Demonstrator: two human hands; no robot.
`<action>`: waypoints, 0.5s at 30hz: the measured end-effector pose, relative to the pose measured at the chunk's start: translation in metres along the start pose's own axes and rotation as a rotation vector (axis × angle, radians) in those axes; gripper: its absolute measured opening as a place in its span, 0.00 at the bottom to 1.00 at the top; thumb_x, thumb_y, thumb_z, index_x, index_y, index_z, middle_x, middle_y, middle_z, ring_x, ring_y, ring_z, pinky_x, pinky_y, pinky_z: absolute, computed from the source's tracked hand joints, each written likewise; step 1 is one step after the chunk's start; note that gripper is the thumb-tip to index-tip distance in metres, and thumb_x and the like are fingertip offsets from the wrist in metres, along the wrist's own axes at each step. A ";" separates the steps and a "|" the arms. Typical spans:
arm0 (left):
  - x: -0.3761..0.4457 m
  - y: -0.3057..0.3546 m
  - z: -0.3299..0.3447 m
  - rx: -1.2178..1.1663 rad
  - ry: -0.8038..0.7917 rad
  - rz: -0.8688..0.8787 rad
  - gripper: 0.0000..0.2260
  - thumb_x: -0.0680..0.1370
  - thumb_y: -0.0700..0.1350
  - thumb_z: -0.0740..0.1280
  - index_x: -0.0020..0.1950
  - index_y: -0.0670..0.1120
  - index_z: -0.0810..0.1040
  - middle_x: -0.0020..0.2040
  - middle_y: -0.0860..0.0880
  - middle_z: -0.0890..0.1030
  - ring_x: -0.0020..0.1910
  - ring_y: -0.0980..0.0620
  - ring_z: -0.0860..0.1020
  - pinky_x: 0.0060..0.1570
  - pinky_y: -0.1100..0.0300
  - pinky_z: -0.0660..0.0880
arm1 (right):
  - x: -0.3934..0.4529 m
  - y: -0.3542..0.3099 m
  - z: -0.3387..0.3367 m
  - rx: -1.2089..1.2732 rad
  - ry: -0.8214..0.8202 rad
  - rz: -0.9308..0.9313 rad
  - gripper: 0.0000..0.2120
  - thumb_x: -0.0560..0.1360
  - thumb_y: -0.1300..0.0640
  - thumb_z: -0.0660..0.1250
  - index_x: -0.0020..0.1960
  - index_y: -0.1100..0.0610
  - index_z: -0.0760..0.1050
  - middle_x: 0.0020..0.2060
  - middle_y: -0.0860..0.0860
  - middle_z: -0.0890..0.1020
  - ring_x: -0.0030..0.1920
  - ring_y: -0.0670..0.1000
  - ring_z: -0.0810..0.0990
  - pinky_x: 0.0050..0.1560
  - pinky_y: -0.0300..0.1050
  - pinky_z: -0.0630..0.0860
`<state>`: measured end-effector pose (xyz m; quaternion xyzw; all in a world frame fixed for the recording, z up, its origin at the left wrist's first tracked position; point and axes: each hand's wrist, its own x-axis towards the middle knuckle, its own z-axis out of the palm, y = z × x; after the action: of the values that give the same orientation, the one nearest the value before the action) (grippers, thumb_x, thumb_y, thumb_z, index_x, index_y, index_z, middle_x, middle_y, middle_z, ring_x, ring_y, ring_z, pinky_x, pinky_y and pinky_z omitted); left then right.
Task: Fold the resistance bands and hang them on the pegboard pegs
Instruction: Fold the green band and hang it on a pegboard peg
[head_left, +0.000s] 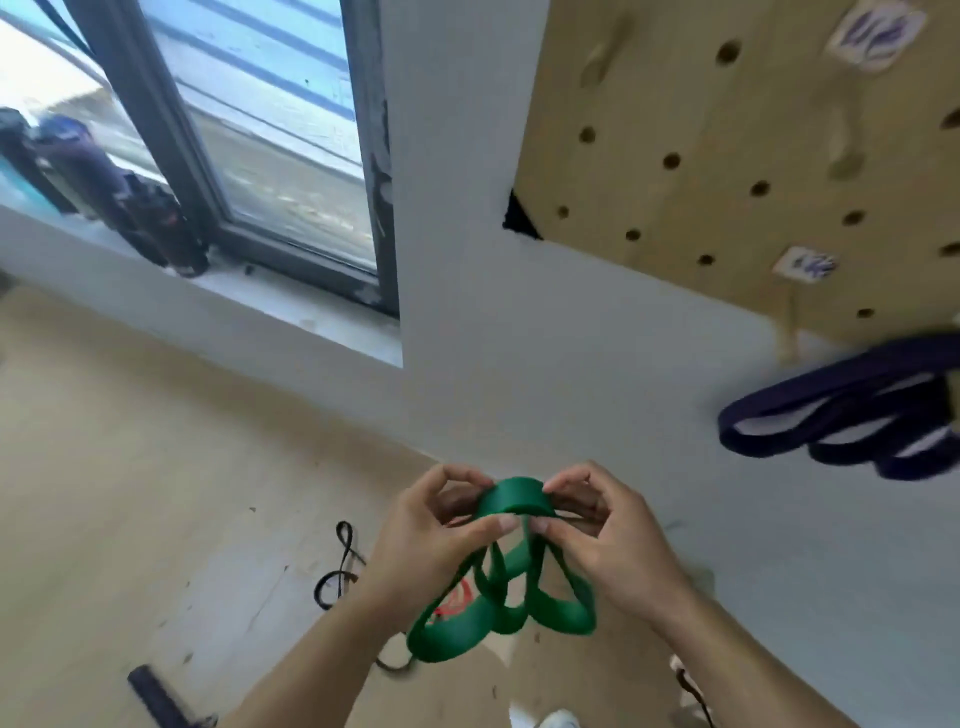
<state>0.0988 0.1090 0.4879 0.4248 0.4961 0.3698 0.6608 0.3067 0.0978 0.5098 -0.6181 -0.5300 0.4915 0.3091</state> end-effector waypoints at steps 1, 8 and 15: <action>-0.010 0.029 0.005 0.028 -0.017 0.006 0.18 0.68 0.41 0.81 0.52 0.43 0.78 0.49 0.43 0.87 0.48 0.45 0.86 0.49 0.50 0.80 | -0.013 -0.027 -0.010 0.003 0.013 0.011 0.12 0.73 0.65 0.77 0.52 0.56 0.78 0.50 0.49 0.87 0.54 0.43 0.86 0.56 0.38 0.81; -0.042 0.125 0.036 0.232 -0.102 0.048 0.21 0.64 0.37 0.84 0.48 0.47 0.76 0.45 0.44 0.88 0.45 0.44 0.87 0.48 0.44 0.84 | -0.068 -0.118 -0.051 -0.004 0.131 0.034 0.10 0.73 0.62 0.78 0.50 0.55 0.79 0.47 0.48 0.88 0.51 0.44 0.86 0.56 0.41 0.82; -0.023 0.132 0.081 0.368 -0.149 0.130 0.17 0.69 0.41 0.81 0.53 0.52 0.81 0.45 0.53 0.88 0.43 0.55 0.86 0.44 0.59 0.84 | -0.083 -0.108 -0.071 0.093 0.405 0.032 0.10 0.72 0.63 0.78 0.47 0.57 0.77 0.45 0.47 0.87 0.50 0.45 0.86 0.55 0.45 0.83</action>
<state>0.1629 0.1201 0.6302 0.5956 0.4767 0.2824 0.5816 0.3389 0.0543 0.6537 -0.6978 -0.4236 0.3859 0.4298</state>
